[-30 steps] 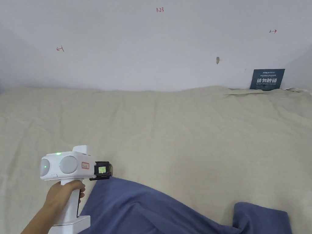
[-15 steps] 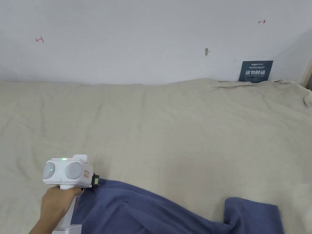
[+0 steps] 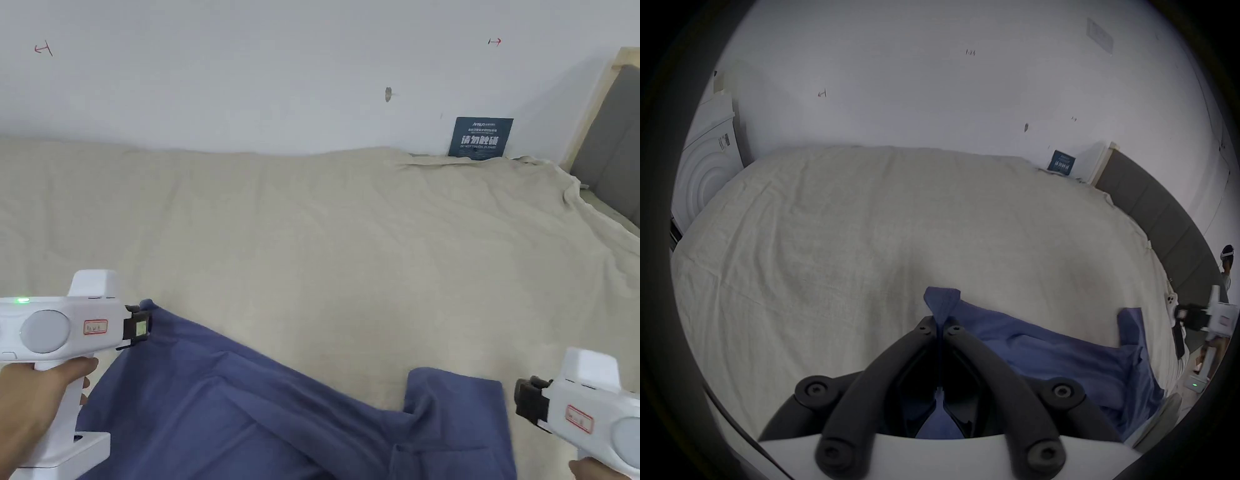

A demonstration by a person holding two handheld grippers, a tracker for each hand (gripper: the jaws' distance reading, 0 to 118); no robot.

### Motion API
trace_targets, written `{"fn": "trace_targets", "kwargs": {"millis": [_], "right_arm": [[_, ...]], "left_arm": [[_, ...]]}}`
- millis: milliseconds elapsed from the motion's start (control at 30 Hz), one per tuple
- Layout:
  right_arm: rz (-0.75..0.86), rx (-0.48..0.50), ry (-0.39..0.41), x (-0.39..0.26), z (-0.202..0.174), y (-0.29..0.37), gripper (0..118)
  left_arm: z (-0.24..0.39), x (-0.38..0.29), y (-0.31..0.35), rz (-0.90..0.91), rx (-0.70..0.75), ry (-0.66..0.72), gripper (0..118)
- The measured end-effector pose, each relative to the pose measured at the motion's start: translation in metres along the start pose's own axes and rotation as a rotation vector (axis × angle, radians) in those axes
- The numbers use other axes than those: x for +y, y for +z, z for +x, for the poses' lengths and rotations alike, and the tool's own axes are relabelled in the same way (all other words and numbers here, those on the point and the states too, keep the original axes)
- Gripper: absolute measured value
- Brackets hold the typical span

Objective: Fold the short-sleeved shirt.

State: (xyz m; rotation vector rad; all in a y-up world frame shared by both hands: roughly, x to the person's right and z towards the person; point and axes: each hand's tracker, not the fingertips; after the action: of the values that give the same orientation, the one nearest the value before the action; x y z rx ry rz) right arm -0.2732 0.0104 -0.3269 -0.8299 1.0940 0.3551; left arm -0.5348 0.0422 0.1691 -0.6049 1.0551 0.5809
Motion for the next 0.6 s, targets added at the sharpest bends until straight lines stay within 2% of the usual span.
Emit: {"fn": "trace_targets", "kwargs": {"millis": [33,67,100,200,367,433,467,500,567,600], "right_arm": [[-0.041,-0.024,0.003,-0.002,0.002,-0.012,66],[-0.084,-0.036,0.009,-0.003,0.003,-0.024,80],[-0.096,-0.039,-0.004,-0.006,0.004,-0.032,89],[-0.145,-0.042,-0.030,-0.012,0.007,-0.056,89],[-0.183,-0.101,-0.009,-0.015,0.001,-0.084,89],[-0.197,-0.122,0.013,-0.015,0.000,-0.093,87],[-0.214,-0.130,0.030,-0.017,-0.002,-0.097,83],[-0.228,-0.133,0.047,-0.017,-0.003,-0.099,71],[-0.192,-0.127,0.082,-0.020,-0.007,-0.095,60],[-0.189,-0.125,0.097,-0.019,-0.009,-0.093,42]], "left_arm": [[0.000,-0.001,0.007,0.007,-0.005,-0.002,0],[0.001,0.000,0.004,0.012,-0.009,-0.003,0],[0.001,-0.001,0.007,0.015,-0.012,-0.004,0],[-0.005,-0.003,0.015,0.022,-0.015,-0.012,0],[-0.009,-0.007,0.019,0.018,-0.016,-0.004,0],[-0.011,-0.008,0.019,0.018,-0.014,-0.001,0],[-0.009,-0.010,0.014,0.019,-0.013,0.000,0],[-0.009,-0.011,0.013,0.019,-0.010,0.000,0],[-0.012,-0.012,0.012,0.016,-0.005,0.003,0],[-0.008,-0.012,0.013,0.015,-0.005,0.006,0]]}}
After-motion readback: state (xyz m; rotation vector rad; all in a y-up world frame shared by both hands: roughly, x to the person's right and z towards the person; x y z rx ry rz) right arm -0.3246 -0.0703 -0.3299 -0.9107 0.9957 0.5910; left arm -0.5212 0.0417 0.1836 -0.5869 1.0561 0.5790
